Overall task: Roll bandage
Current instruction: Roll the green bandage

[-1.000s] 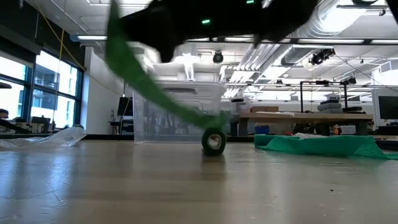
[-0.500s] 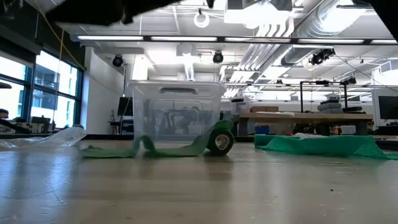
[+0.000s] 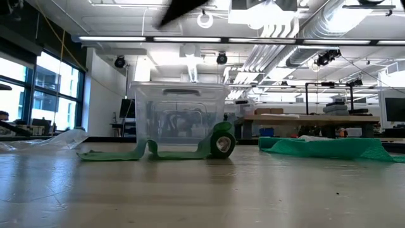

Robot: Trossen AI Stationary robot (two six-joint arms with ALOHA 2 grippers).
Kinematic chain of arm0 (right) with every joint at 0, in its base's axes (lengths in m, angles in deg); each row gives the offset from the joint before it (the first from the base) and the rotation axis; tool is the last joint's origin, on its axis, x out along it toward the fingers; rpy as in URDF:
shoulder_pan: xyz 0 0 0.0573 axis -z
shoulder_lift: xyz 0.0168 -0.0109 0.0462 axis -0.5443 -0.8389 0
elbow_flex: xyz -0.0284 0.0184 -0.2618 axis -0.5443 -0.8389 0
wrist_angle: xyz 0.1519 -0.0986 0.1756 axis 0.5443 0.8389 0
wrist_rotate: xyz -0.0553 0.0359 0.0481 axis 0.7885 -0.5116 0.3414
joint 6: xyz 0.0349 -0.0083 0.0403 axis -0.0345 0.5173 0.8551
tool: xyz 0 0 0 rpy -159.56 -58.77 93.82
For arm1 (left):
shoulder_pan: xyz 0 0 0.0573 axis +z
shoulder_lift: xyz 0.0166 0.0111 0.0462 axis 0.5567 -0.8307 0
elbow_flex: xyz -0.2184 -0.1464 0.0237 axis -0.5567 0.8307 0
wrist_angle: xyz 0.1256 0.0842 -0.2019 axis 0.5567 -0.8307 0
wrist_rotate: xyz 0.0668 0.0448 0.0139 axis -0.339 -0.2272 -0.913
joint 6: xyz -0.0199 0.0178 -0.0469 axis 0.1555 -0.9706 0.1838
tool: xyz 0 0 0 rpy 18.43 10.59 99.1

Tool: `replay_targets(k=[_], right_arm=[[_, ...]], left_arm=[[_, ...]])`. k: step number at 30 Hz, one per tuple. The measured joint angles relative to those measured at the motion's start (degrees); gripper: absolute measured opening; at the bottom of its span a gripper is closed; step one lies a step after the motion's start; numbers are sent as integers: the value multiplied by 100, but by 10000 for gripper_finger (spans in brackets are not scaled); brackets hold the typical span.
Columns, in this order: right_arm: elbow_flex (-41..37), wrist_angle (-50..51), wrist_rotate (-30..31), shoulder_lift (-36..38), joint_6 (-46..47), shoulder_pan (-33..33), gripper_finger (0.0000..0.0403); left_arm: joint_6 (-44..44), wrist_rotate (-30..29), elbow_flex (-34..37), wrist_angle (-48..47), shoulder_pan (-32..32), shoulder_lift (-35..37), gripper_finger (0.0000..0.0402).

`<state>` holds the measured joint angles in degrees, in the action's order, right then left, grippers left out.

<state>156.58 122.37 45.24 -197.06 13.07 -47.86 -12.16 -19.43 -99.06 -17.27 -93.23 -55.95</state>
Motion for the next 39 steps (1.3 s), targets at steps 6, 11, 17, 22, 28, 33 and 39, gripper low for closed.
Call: replay_targets(k=[6,11,17,22,28,33,39], right_arm=[[-2383,41,247,1734,1679,-288,226],[-4282,-1274,830,2971,3215,-628,226],[-5772,-2816,1439,3765,4104,-1095,226],[-6391,-3626,1663,3888,4360,-1310,226],[-6771,-4328,1495,3775,4217,-1328,226],[-6891,-5031,1070,3362,3624,-1131,226],[-6876,-6116,241,2717,2758,-679,226]], left_arm=[[3798,2536,193,-2573,1153,-134,23],[4652,4225,200,-3529,2537,-735,5],[3874,6677,193,-3092,3649,-1885,8],[3912,7290,195,-3229,3908,-2716,1],[4705,8066,126,-4223,3823,-2775,1],[5443,8191,179,-5760,3572,-2163,1],[6272,7932,212,-7346,3430,-1458,1]])
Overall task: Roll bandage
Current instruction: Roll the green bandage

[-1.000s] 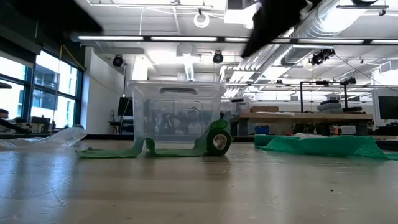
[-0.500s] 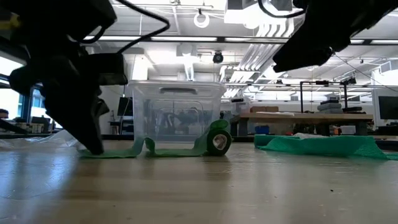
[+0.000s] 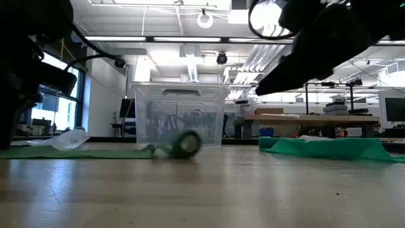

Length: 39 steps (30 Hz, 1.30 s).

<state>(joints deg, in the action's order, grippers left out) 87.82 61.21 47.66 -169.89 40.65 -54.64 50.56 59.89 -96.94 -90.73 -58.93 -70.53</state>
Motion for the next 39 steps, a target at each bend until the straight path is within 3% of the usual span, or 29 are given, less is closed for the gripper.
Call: replay_targets(k=[7,11,19,23,27,33,39], right_arm=[[8,-1025,-803,-465,-698,710,226],[335,-995,-1488,-578,-787,1082,226],[1751,343,-2315,-1158,-1278,1363,226],[2560,1045,-2318,-1803,-1584,1474,226],[3172,1512,-2462,-2342,-1755,1631,226],[3357,1614,-3290,-2730,-1576,1995,226],[3373,2270,-3254,-2724,-1604,2259,226]], left_arm=[[48,51,-8,-298,-11,251,1],[75,144,-8,-268,-15,253,1],[113,52,-47,446,8,252,0],[-125,-687,-67,1752,128,249,0],[-1048,-1067,-80,3162,432,29,0],[-1947,-1459,-28,3597,1048,-804,0],[-2011,-1366,-59,3645,1379,-1469,0]])
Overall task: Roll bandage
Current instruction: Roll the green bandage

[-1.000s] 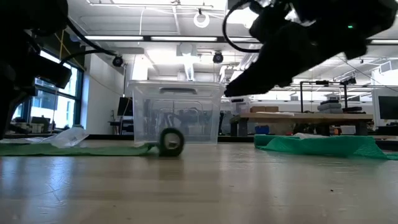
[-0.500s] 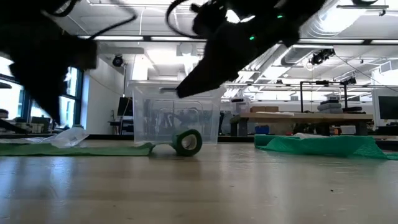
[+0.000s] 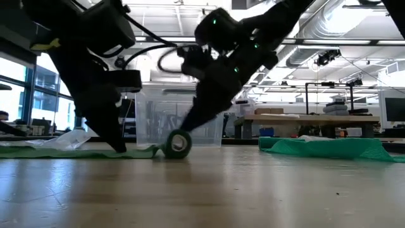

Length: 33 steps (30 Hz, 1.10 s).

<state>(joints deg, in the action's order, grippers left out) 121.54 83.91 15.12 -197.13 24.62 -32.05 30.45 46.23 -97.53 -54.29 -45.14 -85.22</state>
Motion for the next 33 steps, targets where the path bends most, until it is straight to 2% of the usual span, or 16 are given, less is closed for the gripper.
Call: replay_targets(k=[6,12,16,19,24,30,33], right_arm=[[-13,1554,70,127,-16,16,226],[-2,2019,708,601,142,-74,226],[3,1326,878,824,227,-134,226],[11,441,411,760,228,-160,217],[11,-883,-322,366,206,-155,154],[9,-1663,-684,-183,177,-48,21],[43,-1498,-738,-367,137,19,13]], left_arm=[[2,14,9,-191,-84,42,0],[-20,-42,22,-189,-111,162,0],[-24,-43,23,-183,-113,160,0],[-44,-40,25,-178,-113,160,0],[-56,-41,25,-163,-113,158,0],[6,-45,23,-262,-113,158,0],[6,-118,23,-402,-118,156,0]])
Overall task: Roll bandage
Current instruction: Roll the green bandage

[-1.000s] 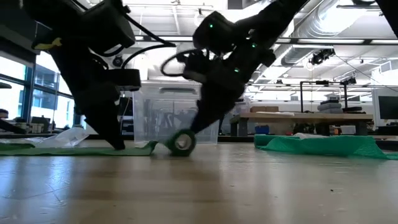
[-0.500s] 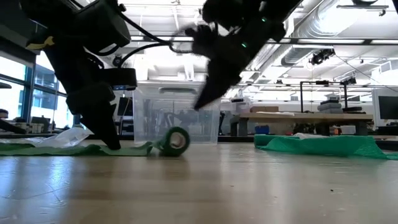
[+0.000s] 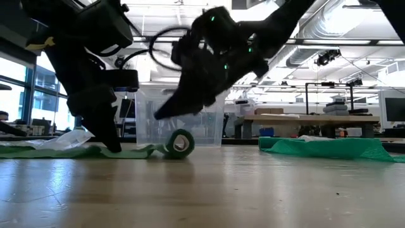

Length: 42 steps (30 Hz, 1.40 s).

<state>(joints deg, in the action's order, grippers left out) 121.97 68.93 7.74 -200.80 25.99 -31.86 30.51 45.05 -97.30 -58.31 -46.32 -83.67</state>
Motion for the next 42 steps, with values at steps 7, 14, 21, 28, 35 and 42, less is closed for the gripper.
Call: replay_targets(k=[7,14,21,28,35,42], right_arm=[[75,721,-118,-151,-109,200,2],[88,1612,-142,-54,-289,248,1],[88,2259,-101,-39,-459,172,1],[86,2311,-16,-39,-517,132,0],[86,2674,-11,-26,-518,115,0],[46,2690,87,144,-515,102,0]], left_arm=[[154,-165,-2,-407,-2,4,0],[255,-278,-7,-711,-73,9,0],[256,-404,-4,-853,-215,7,0],[252,-489,4,-873,-364,0,0],[252,-522,12,-936,-524,0,0],[246,-431,-46,-407,-610,41,0]])
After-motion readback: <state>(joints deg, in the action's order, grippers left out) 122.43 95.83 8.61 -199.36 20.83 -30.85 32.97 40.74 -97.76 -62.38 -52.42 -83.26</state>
